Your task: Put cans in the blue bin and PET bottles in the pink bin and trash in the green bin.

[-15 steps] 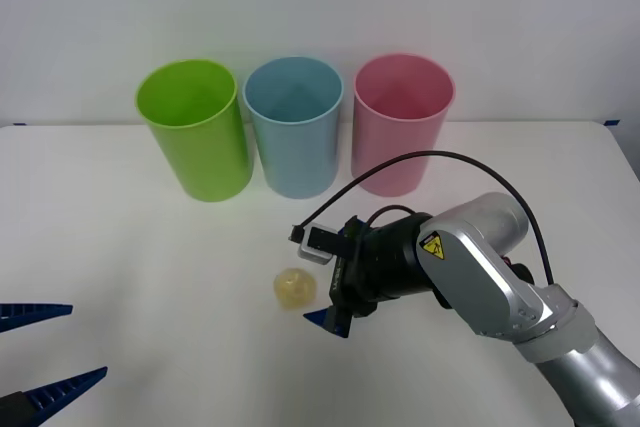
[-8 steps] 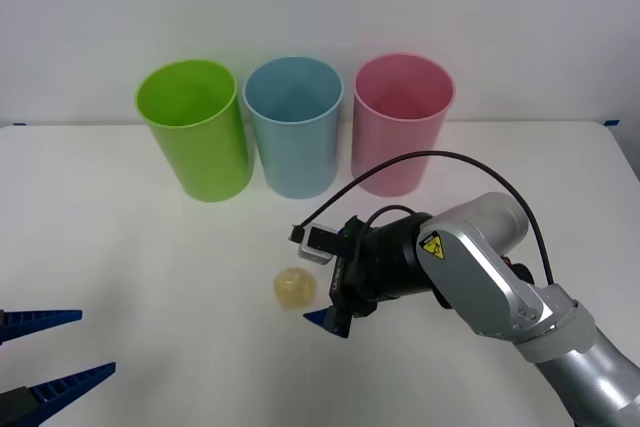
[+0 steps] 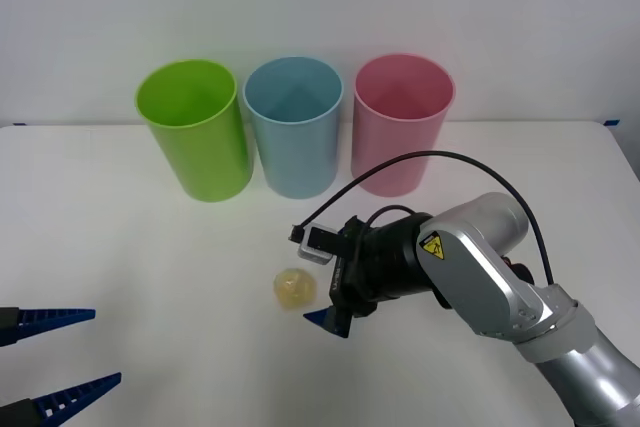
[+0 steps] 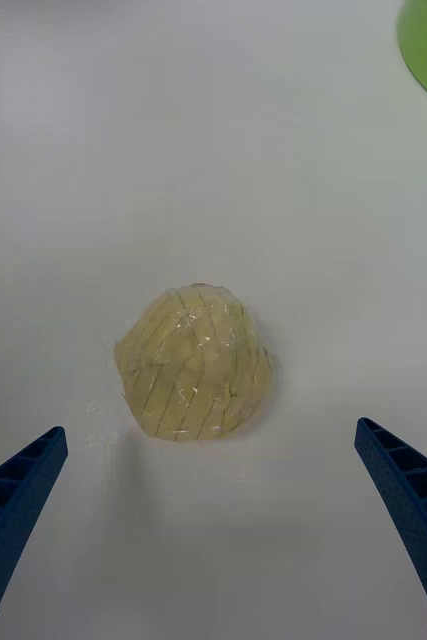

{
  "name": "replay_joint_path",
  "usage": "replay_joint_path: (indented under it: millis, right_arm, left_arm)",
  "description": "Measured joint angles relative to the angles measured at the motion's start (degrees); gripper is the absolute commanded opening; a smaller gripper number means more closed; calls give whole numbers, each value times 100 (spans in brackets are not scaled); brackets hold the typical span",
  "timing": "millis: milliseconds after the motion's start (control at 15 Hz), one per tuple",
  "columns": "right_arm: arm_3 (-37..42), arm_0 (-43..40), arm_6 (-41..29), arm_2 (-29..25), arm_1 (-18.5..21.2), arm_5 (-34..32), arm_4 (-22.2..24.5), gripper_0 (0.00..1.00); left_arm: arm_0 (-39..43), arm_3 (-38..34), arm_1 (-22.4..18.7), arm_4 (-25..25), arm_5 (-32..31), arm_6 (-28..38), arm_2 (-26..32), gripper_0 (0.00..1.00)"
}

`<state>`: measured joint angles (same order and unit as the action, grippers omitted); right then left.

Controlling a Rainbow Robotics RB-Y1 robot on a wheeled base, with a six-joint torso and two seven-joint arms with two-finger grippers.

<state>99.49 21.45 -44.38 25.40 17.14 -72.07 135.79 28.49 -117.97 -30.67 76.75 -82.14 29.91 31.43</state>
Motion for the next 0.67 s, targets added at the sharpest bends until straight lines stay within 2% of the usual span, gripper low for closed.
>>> replay_joint_path:
  millis: [667]
  right_arm:
    - [0, 0, 0, 0, 0, 0, 0, 100]
  left_arm:
    - [34, 81, 0, -100, -2, -29, -49, 100]
